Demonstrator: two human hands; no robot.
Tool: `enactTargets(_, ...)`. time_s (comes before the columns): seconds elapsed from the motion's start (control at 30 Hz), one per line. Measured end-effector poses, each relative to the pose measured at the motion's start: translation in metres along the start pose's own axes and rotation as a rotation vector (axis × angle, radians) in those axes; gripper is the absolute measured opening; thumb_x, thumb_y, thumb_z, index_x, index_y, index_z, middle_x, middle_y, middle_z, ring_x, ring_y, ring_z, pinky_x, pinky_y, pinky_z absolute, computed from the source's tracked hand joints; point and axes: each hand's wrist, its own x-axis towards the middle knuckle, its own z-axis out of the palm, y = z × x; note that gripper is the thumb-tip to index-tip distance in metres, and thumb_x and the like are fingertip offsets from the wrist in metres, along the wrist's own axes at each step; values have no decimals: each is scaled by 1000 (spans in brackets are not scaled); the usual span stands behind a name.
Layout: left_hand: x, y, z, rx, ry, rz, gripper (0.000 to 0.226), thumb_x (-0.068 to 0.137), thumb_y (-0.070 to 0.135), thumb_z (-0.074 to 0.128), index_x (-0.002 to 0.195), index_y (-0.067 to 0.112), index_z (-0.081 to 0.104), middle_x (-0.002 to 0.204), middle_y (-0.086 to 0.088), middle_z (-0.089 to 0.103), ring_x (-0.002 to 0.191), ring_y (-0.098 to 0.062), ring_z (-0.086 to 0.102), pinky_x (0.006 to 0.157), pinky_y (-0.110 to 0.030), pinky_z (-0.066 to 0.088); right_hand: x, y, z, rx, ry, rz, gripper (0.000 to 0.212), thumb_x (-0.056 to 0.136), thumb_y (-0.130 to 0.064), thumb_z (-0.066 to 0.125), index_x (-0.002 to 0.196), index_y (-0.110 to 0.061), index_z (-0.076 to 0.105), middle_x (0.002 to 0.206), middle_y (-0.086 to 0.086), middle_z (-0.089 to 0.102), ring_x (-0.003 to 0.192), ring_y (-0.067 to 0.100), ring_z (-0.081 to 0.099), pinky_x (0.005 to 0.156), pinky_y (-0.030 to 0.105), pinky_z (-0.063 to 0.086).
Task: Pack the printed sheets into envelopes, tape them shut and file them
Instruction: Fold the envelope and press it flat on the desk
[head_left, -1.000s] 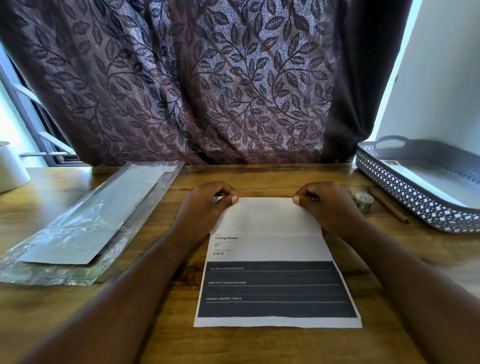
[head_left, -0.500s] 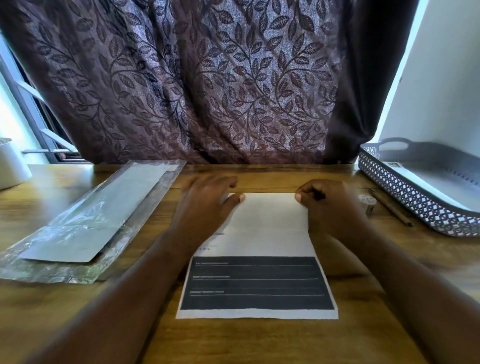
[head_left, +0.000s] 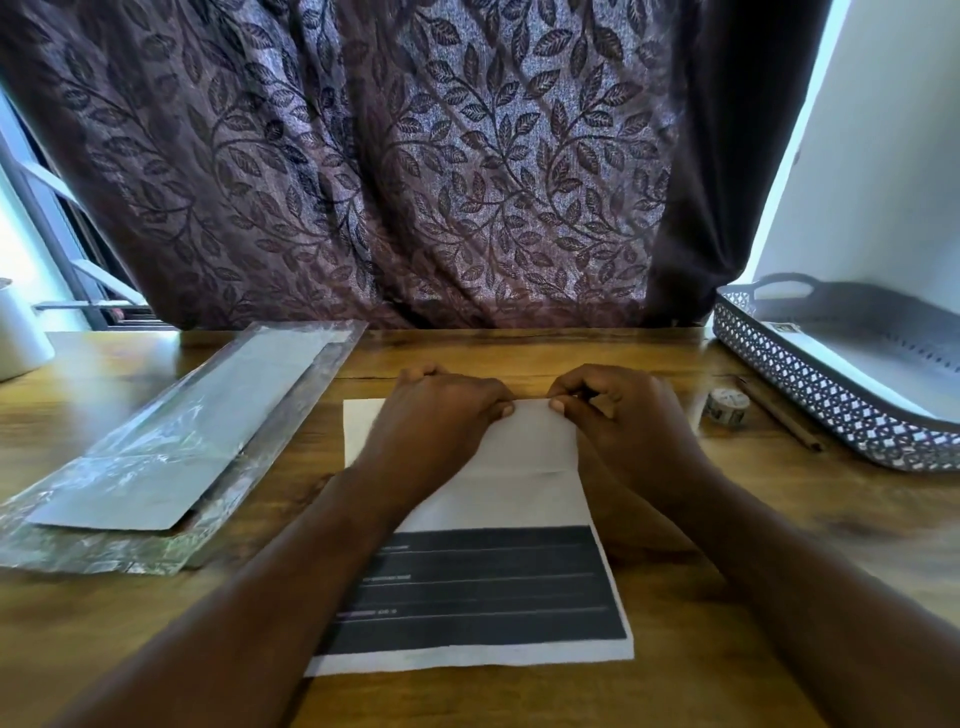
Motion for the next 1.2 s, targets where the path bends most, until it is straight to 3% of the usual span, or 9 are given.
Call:
enactTargets(0.13, -3, -20, 1, -36, 53, -24, 23, 99, 39, 49, 100, 30, 71, 89, 9, 75, 77, -15, 66, 93, -39, 44, 1, 13, -7, 135, 37, 135, 15, 90, -13, 73, 89, -28, 72, 86, -16, 71, 80, -2, 64, 66, 5, 44)
enactTargets(0.3, -7, -35, 1, -77, 138, -90, 17, 99, 33, 56, 95, 27, 71, 85, 10, 74, 71, -13, 63, 86, -39, 48, 2, 24, -11, 149, 67, 192, 15, 90, -14, 73, 87, -29, 72, 85, -16, 71, 83, -6, 63, 65, 4, 42)
enactTargets(0.43, -11, -49, 1, -147, 190, -220, 18, 98, 30, 56, 94, 25, 73, 87, 7, 74, 74, -16, 63, 71, -38, 53, 3, 32, -13, 118, 87, 238, 7, 91, -16, 72, 90, -23, 75, 86, -14, 71, 82, -2, 64, 63, 5, 43)
enactTargets(0.63, -12, -53, 9, -372, 219, -413, 11, 95, 29, 65, 90, 24, 74, 87, 14, 70, 79, -6, 64, 74, -41, 57, 2, 43, -15, 111, 106, 261, 6, 91, -17, 73, 91, -23, 75, 86, -14, 71, 81, 4, 66, 68, 24, 51)
enactTargets(0.8, -13, -54, 6, -538, 257, -539, 11, 85, 31, 78, 86, 20, 77, 84, 11, 75, 77, -8, 71, 72, -44, 61, 2, 47, -15, 115, 100, 254, 7, 91, -17, 72, 91, -24, 73, 87, -11, 71, 82, 8, 66, 72, 31, 56)
enactTargets(0.93, -13, -56, 8, -657, 228, -584, 11, 84, 31, 79, 84, 21, 76, 84, 8, 77, 77, -10, 74, 74, -49, 62, 1, 50, -20, 320, 16, 382, 13, 90, -25, 74, 85, -15, 70, 76, 2, 74, 72, 16, 70, 67, 34, 59)
enactTargets(1.03, -12, -55, 10, -729, 234, -633, 8, 86, 29, 76, 87, 21, 75, 86, 9, 77, 79, -7, 74, 81, -48, 62, -4, 50, -22, 494, -127, 441, 10, 90, -19, 74, 101, -19, 75, 94, -3, 79, 85, 12, 76, 79, 34, 62)
enactTargets(1.2, -9, -46, 12, -969, 239, -721, 9, 93, 24, 69, 92, 16, 73, 88, 2, 78, 83, -16, 75, 85, -49, 60, -3, 53, -20, 630, -140, 459, 31, 86, -5, 76, 111, -23, 72, 105, -3, 79, 97, 16, 76, 86, 36, 62)
